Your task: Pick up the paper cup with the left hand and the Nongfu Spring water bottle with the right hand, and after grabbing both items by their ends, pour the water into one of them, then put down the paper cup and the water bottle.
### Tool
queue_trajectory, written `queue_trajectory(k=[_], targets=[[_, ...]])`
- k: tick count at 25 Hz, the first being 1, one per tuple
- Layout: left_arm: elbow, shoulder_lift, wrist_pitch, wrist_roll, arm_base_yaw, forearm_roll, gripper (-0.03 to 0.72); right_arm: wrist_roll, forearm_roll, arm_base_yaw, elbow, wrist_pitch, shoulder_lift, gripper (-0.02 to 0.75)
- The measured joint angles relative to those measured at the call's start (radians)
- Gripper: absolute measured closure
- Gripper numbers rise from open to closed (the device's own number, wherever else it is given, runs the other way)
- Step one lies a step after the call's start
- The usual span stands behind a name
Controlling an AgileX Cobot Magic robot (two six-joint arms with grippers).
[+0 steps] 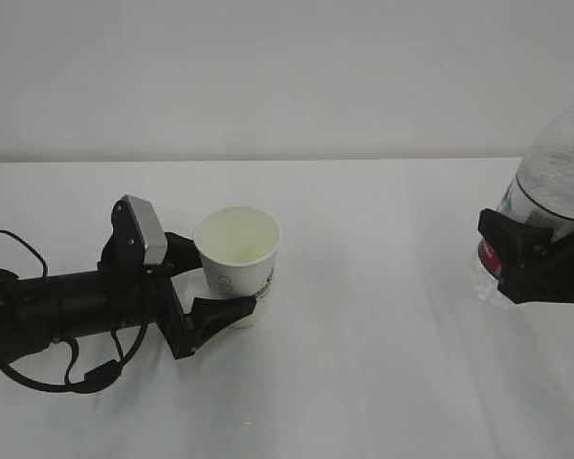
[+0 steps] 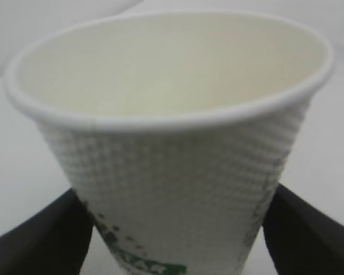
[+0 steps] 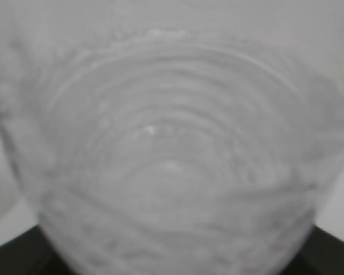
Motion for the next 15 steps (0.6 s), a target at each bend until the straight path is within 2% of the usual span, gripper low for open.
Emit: queue_trajectory(k=[10, 15], targets=[[-0.042, 0.066, -0.001, 0.000, -0.043, -0.062, -0.001, 0.007, -0.001, 0.000, 0.000, 0.000, 0.000, 0.233], [-0.070, 0.066, -0.001, -0.047, -0.045, -0.071, -0.003, 0.007, -0.001, 0.000, 0.000, 0.002, 0.000, 0.233]])
